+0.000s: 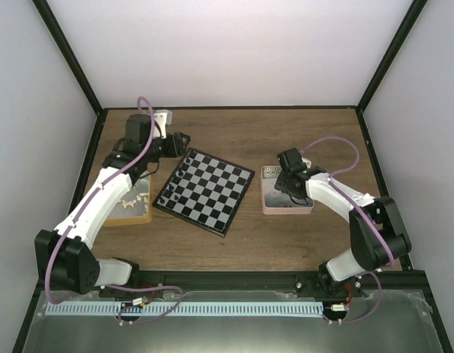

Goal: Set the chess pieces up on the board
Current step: Pick up the chess piece from the storage box.

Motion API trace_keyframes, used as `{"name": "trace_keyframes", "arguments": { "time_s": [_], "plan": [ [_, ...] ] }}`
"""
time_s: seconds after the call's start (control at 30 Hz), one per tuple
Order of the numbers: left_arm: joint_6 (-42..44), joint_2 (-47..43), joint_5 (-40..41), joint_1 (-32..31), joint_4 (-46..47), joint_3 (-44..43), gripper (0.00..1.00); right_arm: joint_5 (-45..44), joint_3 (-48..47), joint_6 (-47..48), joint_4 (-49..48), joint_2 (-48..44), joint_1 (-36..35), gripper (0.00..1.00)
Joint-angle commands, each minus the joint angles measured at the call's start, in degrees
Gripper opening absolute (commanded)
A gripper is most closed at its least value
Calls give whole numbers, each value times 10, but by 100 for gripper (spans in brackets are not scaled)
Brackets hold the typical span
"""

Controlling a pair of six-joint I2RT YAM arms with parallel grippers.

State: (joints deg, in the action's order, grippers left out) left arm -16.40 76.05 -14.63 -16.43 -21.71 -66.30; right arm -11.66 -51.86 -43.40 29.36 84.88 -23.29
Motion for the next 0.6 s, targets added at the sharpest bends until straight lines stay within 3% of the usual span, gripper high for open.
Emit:
{"name": "trace_keyframes", "arguments": {
  "time_s": [0.0,0.3,0.57],
  "plan": [
    [3,2,-5,2,15,7,60,-15,20,-24,-24,24,14,49],
    [1,4,-7,2,18,11,60,-3,10,-13,-68,79,33,53],
    [3,7,-3,2,19,16,60,-20,-6,-13,-76,116,35,43]
  ]
}}
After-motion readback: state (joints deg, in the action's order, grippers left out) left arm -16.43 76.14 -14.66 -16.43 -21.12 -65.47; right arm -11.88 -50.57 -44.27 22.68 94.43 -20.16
